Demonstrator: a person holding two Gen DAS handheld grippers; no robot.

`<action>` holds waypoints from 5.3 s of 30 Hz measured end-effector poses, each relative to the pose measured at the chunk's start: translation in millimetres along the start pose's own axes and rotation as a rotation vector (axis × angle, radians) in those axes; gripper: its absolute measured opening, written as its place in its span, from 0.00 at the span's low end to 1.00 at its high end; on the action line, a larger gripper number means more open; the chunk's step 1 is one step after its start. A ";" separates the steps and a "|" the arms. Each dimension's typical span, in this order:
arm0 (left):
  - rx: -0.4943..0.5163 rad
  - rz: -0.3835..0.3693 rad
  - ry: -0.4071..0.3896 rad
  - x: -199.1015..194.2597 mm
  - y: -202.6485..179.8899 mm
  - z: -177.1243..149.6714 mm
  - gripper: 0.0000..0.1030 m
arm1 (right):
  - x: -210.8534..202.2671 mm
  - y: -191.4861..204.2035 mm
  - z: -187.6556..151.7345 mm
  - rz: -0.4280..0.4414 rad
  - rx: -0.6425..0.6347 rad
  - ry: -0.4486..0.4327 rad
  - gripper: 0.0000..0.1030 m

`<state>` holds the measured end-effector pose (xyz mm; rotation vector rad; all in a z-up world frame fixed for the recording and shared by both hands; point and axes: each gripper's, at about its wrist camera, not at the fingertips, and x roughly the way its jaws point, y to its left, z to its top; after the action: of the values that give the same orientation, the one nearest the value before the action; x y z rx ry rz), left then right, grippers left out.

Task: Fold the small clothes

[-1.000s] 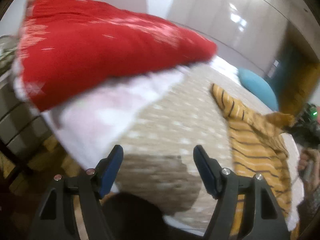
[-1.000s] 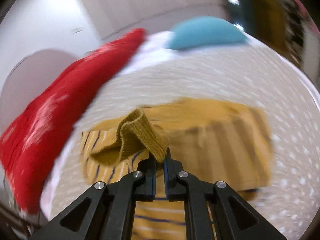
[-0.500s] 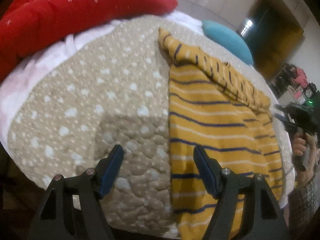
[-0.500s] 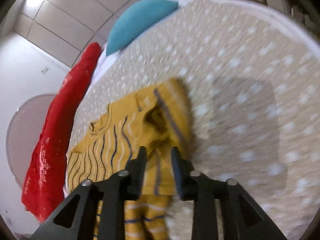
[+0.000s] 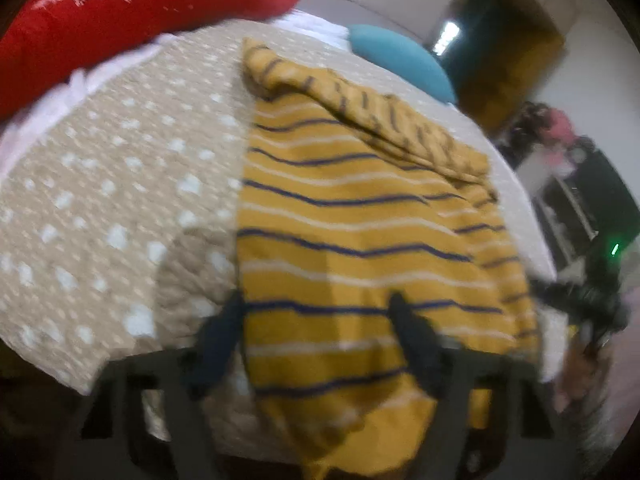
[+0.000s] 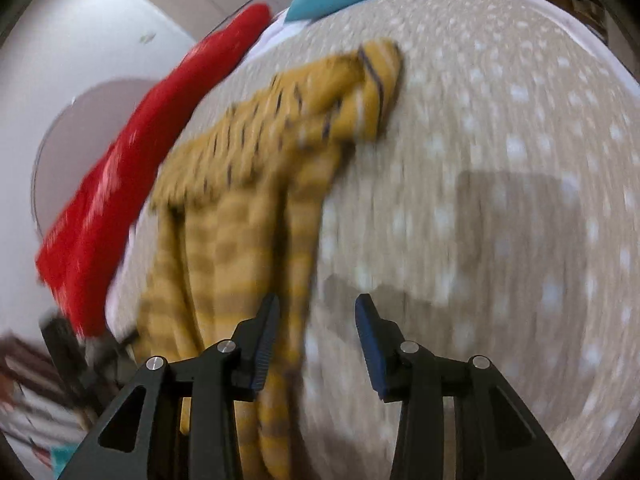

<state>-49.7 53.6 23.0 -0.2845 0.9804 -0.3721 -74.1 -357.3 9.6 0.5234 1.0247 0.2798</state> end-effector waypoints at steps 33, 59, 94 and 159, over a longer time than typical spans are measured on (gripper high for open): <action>-0.148 0.051 -0.026 -43.7 1.7 -33.8 0.07 | 1.4 -2.4 -119.7 0.269 0.092 0.050 0.07; -0.105 0.030 -0.203 -91.6 -8.6 14.8 0.07 | -76.3 40.3 -62.9 0.291 -0.013 -0.076 0.07; -0.152 0.071 -0.085 69.2 28.7 241.6 0.58 | 32.0 -2.8 224.5 0.062 0.182 -0.200 0.57; -0.225 0.159 -0.215 24.6 117.0 138.6 0.71 | 215.9 295.9 160.0 -0.403 -0.657 -0.040 0.22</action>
<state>100.6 157.6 31.3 -0.4388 0.8268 -0.0829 178.0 -54.1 75.3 -0.2701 0.9104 0.2275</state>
